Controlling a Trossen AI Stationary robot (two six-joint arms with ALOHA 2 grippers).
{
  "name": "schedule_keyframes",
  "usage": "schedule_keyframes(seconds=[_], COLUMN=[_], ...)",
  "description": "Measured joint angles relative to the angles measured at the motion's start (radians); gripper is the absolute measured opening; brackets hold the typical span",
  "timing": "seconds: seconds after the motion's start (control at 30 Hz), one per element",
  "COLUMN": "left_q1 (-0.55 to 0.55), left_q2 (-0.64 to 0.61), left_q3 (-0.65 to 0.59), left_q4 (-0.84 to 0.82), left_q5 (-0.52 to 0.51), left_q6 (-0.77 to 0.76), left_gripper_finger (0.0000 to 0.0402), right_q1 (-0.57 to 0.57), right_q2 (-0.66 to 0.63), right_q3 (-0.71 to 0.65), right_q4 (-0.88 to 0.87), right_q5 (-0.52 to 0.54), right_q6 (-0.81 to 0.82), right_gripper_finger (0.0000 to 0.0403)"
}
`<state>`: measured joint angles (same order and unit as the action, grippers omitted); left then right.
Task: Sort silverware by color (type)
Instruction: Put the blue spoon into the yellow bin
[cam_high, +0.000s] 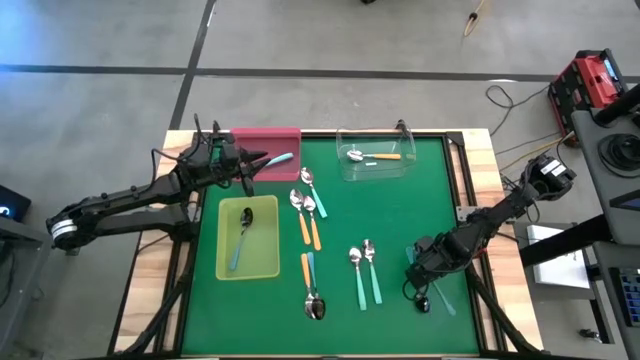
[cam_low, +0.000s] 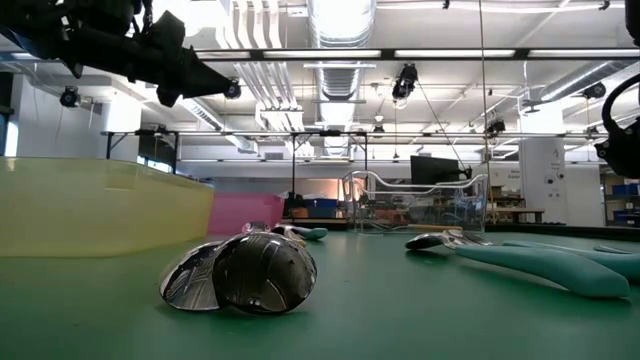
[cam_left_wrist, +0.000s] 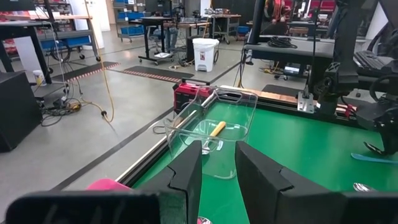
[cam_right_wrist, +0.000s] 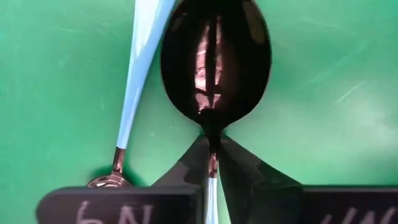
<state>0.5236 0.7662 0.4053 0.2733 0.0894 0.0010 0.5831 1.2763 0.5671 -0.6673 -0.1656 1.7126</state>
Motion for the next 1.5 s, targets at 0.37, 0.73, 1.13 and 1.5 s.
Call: schedule_keyframes(seconds=[0.37, 0.73, 1.13, 1.5], left_q1=[0.0, 0.0, 0.0, 0.0], left_q2=[0.0, 0.0, 0.0, 0.0], left_q3=[0.0, 0.0, 0.0, 0.0], left_q4=[0.0, 0.004, 0.003, 0.004], left_q5=[0.0, 0.0, 0.0, 0.0], left_q6=[0.0, -0.001, -0.003, -0.011], left_gripper_finger=[0.0078, 0.0078, 0.0078, 0.0078], right_q1=[0.0, -0.008, -0.082, -0.266], right_q2=[-0.006, -0.044, -0.078, -0.04], right_q3=[0.014, 0.126, 0.304, 0.558], right_q4=[-0.026, -0.267, -0.267, -0.107], right_q5=[0.015, 0.149, 0.476, 0.664], right_q6=[0.003, -0.022, -0.185, -0.693], right_gripper_finger=[0.0014, 0.0013, 0.0013, 0.0012])
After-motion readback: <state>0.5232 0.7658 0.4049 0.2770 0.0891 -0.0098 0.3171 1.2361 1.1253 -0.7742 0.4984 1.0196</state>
